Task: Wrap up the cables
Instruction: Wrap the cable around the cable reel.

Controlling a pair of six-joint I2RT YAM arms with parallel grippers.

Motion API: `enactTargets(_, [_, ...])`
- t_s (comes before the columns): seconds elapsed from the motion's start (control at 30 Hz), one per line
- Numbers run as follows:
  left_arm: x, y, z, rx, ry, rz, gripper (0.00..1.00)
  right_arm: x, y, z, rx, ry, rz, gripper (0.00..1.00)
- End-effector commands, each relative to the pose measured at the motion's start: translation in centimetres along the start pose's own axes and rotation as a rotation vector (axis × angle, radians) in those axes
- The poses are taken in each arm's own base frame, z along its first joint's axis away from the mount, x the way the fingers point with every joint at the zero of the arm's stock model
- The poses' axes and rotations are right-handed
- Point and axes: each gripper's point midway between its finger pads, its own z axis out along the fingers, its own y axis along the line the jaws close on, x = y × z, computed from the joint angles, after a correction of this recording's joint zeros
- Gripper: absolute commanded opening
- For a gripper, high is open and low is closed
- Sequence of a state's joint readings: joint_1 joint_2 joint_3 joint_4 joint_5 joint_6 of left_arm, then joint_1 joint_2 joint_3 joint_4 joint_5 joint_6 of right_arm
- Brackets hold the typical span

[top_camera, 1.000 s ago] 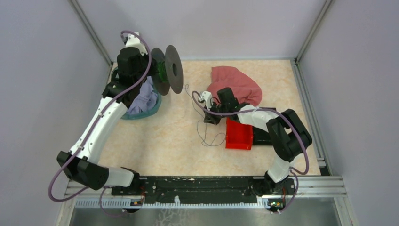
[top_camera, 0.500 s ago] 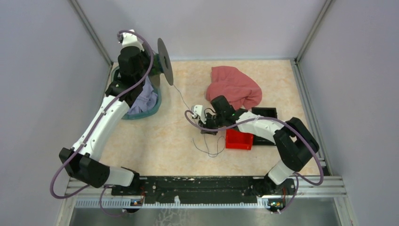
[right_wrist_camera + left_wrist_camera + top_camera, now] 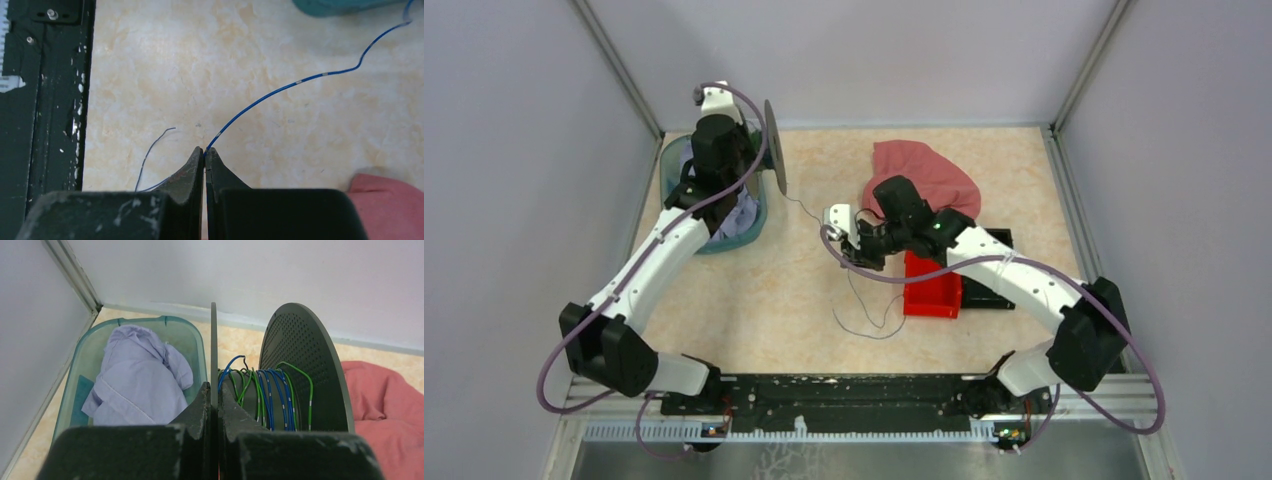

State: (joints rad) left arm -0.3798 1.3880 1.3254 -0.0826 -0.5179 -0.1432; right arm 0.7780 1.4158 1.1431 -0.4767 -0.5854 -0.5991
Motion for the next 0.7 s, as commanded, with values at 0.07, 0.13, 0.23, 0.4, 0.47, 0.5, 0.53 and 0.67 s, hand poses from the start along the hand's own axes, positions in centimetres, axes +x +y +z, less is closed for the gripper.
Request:
enactTargets(0.07, [-2.2,-0.8,0.0,-0.001,-0.119,-0.007,0.0,-6.3,0.8,-3.7,-0.037,-0.093,-0.077,0.0])
enactTargets(0.13, [-2.0,-0.9,0.1,-0.005,-0.122,0.005,0.0,-7.6,0.9,-4.3,-0.052,-0.116,-0.083,0.0])
enactTargets(0.23, [-1.7,-1.0,0.2,-0.013,-0.122,0.019,0.0,-9.2,1.3,-5.1,-0.077,-0.142,-0.088,0.0])
enactTargets(0.4, [-0.9,-1.3,0.5,-0.02,-0.107,0.046,0.0,-11.5,1.8,-6.4,-0.105,-0.188,-0.095,0.0])
enactTargets(0.47, [-0.7,-1.5,0.5,-0.021,-0.106,0.056,0.0,-12.6,1.8,-7.0,-0.105,-0.205,-0.096,0.0])
enactTargets(0.5, [-0.7,-1.6,0.5,-0.02,-0.107,0.06,0.0,-13.0,1.8,-7.2,-0.103,-0.214,-0.097,0.0])
enactTargets(0.53, [-0.6,-1.6,0.5,-0.019,-0.106,0.065,0.0,-13.5,1.7,-7.5,-0.1,-0.223,-0.095,0.0])
enactTargets(0.67, [-0.1,-2.1,0.0,-0.003,-0.108,0.085,0.0,-14.8,0.6,-8.0,-0.051,-0.235,-0.065,0.0])
